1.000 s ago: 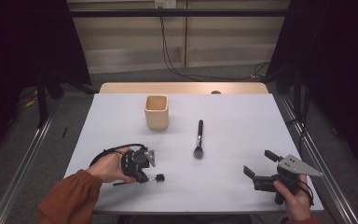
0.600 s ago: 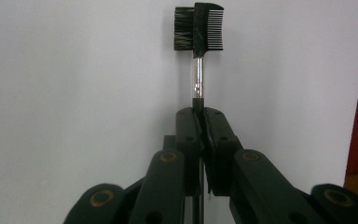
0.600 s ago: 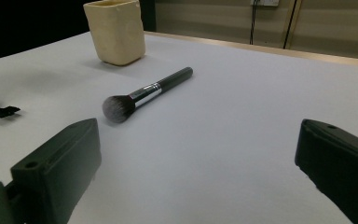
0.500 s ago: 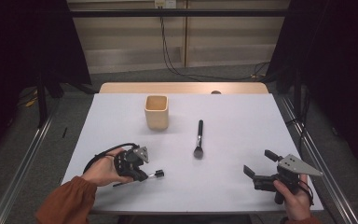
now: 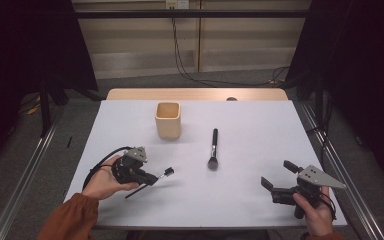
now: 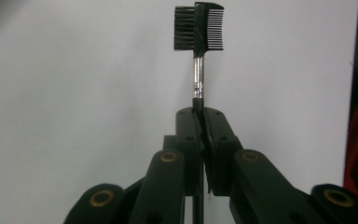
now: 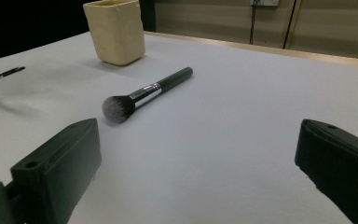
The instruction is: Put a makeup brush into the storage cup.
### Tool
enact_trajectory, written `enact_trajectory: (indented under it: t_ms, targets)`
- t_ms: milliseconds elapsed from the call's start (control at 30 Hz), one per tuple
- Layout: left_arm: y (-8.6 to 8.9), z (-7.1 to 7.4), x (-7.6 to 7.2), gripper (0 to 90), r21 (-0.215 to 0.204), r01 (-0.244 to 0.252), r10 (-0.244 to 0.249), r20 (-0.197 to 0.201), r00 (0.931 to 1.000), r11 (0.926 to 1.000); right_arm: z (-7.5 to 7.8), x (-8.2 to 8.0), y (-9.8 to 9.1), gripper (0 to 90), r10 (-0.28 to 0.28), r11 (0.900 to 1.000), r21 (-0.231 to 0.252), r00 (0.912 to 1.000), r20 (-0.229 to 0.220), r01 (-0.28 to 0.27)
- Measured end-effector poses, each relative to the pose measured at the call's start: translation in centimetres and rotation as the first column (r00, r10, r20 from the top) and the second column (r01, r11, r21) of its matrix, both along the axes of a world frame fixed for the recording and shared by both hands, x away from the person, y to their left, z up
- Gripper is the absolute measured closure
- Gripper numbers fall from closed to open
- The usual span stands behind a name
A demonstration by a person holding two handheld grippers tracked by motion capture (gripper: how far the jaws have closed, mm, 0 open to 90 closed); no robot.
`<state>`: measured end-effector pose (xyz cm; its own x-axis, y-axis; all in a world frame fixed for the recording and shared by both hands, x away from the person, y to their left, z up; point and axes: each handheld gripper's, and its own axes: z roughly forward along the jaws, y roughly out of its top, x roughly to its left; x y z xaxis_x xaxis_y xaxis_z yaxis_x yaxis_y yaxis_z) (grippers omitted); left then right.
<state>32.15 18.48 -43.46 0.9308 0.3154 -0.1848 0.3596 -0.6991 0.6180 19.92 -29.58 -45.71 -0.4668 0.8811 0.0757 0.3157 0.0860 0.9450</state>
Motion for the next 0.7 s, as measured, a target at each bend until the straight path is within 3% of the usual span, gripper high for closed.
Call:
enact_trajectory:
  t_ms: [133,267,333,367,500,700]
  targets:
    - [0.7,0.5,0.2,85.9,-0.088,-0.098,0.102,0.035,0.9942,0.9912,0.0,0.0,0.0,0.1,-0.002,1.0000,0.002,1.0000,-0.001,0.002]
    - [1.2,1.0,0.1,85.8,-0.161,-0.157,0.165,0.036,0.9856,0.9744,0.0,0.0,0.0,0.0,-0.002,1.0000,0.000,1.0000,-0.001,0.002]
    - [1.4,1.2,-0.1,85.8,-0.191,-0.180,0.194,0.060,0.9791,0.9649,0.0,0.0,0.0,0.0,-0.004,1.0000,0.001,1.0000,-0.001,0.004]
    - [1.5,1.3,0.0,85.8,-0.205,-0.178,0.191,0.045,0.9806,0.9624,0.0,0.0,0.0,0.1,-0.004,1.0000,0.000,1.0000,0.000,0.004]
    - [1.5,1.4,-0.3,85.8,-0.243,-0.208,0.231,0.071,0.9703,0.9473,0.1,-0.1,0.0,0.0,-0.006,1.0000,0.002,0.9999,0.010,0.006]
    - [0.5,1.4,-0.9,85.8,-0.272,-0.178,0.214,0.107,0.9711,0.9458,0.1,-0.1,0.1,0.0,-0.003,1.0000,0.002,0.9999,0.014,0.003]
